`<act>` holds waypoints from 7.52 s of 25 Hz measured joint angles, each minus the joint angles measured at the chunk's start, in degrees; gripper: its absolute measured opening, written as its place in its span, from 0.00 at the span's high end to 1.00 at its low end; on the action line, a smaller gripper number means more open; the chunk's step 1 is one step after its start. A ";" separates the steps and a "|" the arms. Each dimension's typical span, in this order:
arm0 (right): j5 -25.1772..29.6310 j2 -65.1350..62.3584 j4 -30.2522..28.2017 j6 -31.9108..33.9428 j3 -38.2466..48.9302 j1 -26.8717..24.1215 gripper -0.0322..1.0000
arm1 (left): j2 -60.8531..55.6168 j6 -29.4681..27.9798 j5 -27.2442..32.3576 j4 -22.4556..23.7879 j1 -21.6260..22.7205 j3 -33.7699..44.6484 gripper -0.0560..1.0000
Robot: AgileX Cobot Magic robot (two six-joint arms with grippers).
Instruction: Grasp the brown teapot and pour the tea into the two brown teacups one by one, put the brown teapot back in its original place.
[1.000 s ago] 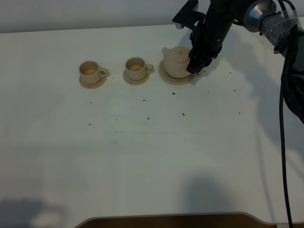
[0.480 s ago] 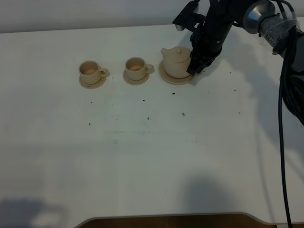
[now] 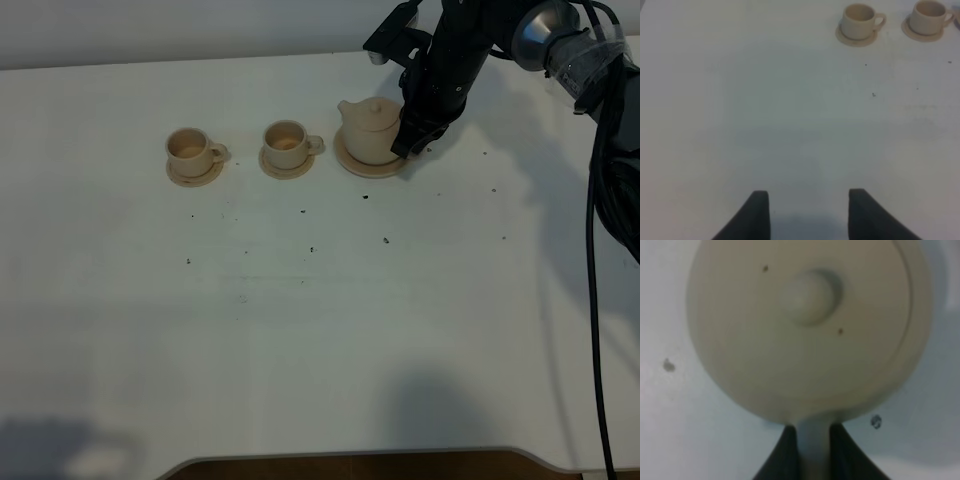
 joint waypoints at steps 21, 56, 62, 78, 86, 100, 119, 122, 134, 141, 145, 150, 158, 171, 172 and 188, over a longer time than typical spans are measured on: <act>1.82 0.46 1.42 1.97 -4.90 0.00 0.85 | 0.00 0.00 0.00 0.00 0.00 0.00 0.60; 1.61 0.07 1.46 16.52 -1.22 0.00 0.85 | 0.00 0.00 0.00 0.00 0.00 0.00 0.60; 1.33 -0.19 1.45 17.14 -0.65 0.62 0.86 | 0.00 0.00 0.00 0.00 0.00 0.00 0.60; 1.05 -0.65 0.24 19.51 1.32 2.18 0.84 | 0.00 0.00 0.00 0.00 0.00 0.00 0.60; 1.24 -0.73 0.39 19.44 1.32 2.25 0.55 | 0.00 0.00 0.00 0.00 0.00 0.00 0.60; 1.19 -2.10 -2.03 17.70 1.32 2.80 0.49 | 0.00 0.00 0.00 0.00 0.00 0.00 0.60; 1.14 -3.68 -5.29 16.21 1.43 3.09 0.49 | 0.00 0.00 0.00 0.00 0.00 0.00 0.60; 1.14 -3.68 -6.48 16.55 1.43 3.94 0.49 | 0.00 0.00 0.00 0.00 0.00 0.00 0.60; 1.14 -3.68 -9.15 15.71 1.43 4.48 0.55 | 0.00 0.00 0.00 0.00 0.00 0.00 0.60; 1.18 -3.39 -8.96 14.78 1.17 4.48 0.55 | 0.00 0.00 0.00 0.00 0.00 0.00 0.60; 1.19 -2.36 -7.86 14.73 -0.21 4.48 0.56 | 0.00 0.00 0.00 0.00 0.00 0.00 0.60; 1.19 -2.02 -7.45 14.66 -0.46 4.48 0.56 | 0.00 0.00 0.00 0.00 0.00 0.00 0.60; 1.19 -1.29 -7.51 14.66 -0.46 4.48 0.58 | 0.00 0.00 0.00 0.00 0.00 0.00 0.60; 1.25 -0.80 -7.56 14.66 -0.46 4.48 0.63 | 0.00 0.00 0.00 0.00 0.00 0.00 0.60; 1.25 -0.80 -7.56 14.66 -0.46 4.48 0.63 | 0.00 0.00 0.00 0.00 0.00 0.00 0.60; 1.53 -0.80 -7.68 14.66 -0.46 4.48 0.83 | 0.00 0.00 0.00 0.00 0.00 0.00 0.60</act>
